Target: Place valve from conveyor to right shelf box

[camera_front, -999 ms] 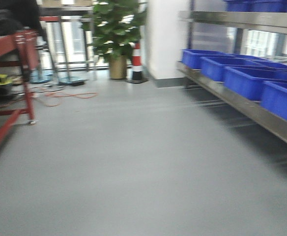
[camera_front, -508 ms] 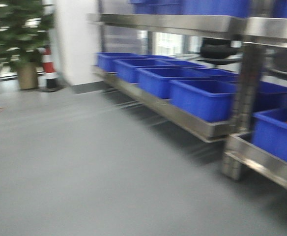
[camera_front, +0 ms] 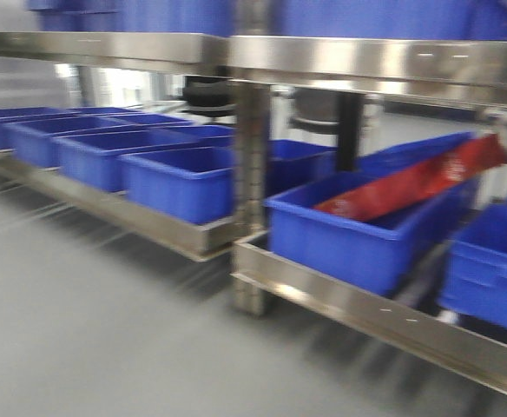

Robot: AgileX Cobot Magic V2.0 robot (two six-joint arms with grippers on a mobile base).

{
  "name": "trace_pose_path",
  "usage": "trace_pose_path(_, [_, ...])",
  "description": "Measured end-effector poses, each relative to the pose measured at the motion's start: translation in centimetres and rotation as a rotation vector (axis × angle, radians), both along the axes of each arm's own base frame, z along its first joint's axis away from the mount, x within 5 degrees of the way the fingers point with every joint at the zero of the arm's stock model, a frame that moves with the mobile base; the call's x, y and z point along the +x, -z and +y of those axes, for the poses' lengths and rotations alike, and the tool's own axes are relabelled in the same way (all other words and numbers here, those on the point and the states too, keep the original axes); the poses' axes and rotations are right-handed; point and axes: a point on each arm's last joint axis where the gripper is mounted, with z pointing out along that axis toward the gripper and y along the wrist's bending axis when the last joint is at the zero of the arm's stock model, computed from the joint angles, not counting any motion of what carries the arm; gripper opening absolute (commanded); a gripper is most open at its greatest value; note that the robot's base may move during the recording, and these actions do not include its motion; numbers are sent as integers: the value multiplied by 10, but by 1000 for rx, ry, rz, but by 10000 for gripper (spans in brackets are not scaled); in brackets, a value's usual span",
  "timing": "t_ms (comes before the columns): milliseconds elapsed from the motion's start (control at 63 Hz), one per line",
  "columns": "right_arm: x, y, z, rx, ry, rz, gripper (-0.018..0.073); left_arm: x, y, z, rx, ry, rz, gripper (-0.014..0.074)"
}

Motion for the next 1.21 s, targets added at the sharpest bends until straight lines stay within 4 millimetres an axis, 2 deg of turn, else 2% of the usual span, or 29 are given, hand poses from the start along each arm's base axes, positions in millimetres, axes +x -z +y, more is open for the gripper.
trace_pose_path(1206, [0, 0, 0, -3, 1, 0, -154, 0, 0, -1, -3, 3, 0, -111])
